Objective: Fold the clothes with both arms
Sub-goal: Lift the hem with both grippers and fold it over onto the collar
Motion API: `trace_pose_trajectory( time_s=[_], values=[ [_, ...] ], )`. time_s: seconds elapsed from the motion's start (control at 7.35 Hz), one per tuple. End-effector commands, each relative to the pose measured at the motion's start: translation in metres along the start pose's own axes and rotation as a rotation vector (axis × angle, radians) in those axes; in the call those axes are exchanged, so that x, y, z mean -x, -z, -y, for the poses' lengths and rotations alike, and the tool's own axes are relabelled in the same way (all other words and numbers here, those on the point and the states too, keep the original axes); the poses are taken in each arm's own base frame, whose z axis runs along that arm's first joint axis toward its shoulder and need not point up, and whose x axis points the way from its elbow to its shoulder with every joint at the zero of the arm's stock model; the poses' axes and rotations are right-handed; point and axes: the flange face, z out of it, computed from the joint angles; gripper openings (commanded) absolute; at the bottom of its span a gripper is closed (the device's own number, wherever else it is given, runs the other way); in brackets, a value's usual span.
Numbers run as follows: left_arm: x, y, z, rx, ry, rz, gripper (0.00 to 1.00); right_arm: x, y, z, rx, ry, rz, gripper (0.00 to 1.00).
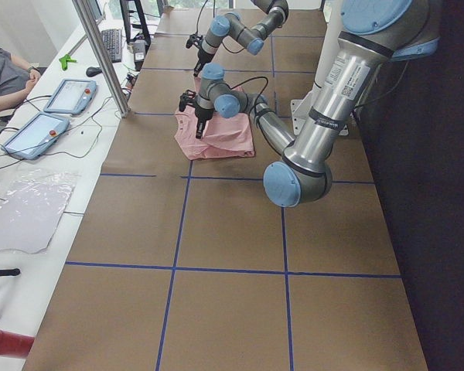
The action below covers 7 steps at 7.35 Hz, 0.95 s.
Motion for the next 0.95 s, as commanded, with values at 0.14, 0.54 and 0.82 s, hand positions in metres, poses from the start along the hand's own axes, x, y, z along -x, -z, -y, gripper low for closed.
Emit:
trace_pose_trajectory(
  time_s=[0.14,0.54,0.82],
  values=[
    [0.026,-0.070,0.017,-0.022,-0.013,0.033,0.33,-0.001,-0.073,0.010,-0.007,0.031,-0.030,0.00],
    [0.026,-0.057,0.019,-0.057,-0.121,-0.011,1.00,0.008,-0.063,0.019,0.002,0.071,-0.010,1.00],
    [0.036,-0.007,-0.001,-0.103,-0.155,-0.073,1.00,-0.003,-0.043,0.043,0.104,0.139,0.053,1.00]
  ],
)
